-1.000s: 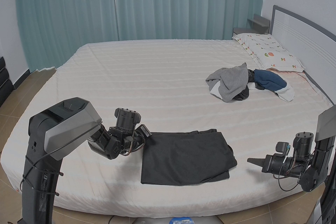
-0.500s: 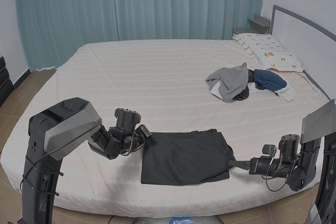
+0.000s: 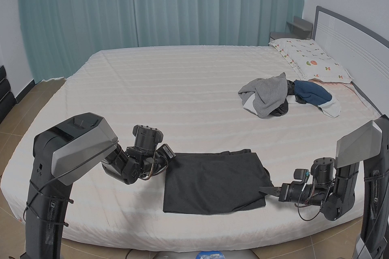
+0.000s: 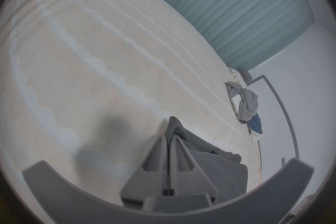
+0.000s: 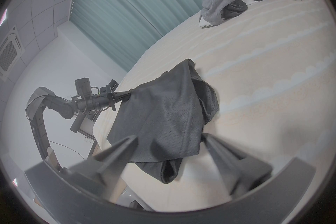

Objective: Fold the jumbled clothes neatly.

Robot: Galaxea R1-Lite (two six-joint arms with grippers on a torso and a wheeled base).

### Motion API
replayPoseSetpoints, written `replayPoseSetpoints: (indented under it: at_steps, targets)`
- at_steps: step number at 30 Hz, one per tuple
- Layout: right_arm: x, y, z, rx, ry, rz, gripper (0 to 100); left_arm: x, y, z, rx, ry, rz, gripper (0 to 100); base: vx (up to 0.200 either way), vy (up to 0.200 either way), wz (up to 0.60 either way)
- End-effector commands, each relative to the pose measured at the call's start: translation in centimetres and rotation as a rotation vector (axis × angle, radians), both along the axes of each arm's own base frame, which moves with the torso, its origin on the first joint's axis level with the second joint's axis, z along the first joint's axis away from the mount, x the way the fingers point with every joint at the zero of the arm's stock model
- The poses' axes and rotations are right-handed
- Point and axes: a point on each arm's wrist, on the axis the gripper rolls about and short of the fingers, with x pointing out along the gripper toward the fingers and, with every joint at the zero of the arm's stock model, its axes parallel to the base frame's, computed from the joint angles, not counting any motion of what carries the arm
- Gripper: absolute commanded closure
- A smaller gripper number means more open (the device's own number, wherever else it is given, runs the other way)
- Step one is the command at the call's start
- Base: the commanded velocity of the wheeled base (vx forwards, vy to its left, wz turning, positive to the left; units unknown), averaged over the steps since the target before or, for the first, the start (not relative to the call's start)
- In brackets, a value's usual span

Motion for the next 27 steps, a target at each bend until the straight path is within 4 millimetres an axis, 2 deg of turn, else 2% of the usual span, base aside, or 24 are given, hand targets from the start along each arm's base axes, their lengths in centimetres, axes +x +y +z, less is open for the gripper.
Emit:
replayPoseSetpoints:
  at_steps: [1, 8, 14, 20, 24, 25, 27]
  targets:
    - [-0.2, -0.2, -0.2, 0.000, 0.015, -0.006, 100, 0.0, 0.0, 0.0, 0.000, -0.001, 0.000, 100, 0.000, 0.000, 0.00]
    - [-2.0, -1.1, 1.2, 0.003, 0.031, -0.022, 100, 0.1, 0.0, 0.0, 0.000, -0.003, 0.000, 100, 0.000, 0.000, 0.00]
    - [-2.6, -1.7, 2.0, 0.007, 0.029, -0.035, 100, 0.1, 0.0, 0.0, 0.000, -0.003, 0.000, 100, 0.000, 0.000, 0.00]
    - [-2.9, -1.6, 1.4, 0.000, 0.061, -0.030, 100, 0.1, 0.0, 0.0, 0.000, -0.003, 0.000, 100, 0.000, 0.000, 0.00]
    - [-2.2, -1.5, 0.4, -0.004, 0.068, -0.032, 100, 0.0, 0.0, 0.0, 0.000, -0.003, 0.000, 100, 0.000, 0.000, 0.00]
    - [-2.0, -1.5, 0.4, -0.003, 0.061, -0.036, 0, 0.0, 0.0, 0.0, 0.000, -0.003, 0.000, 100, 0.000, 0.000, 0.00]
    - [-1.7, -1.6, 0.5, 0.000, 0.052, -0.042, 0, 0.0, 0.0, 0.0, 0.000, -0.003, 0.000, 100, 0.000, 0.000, 0.00]
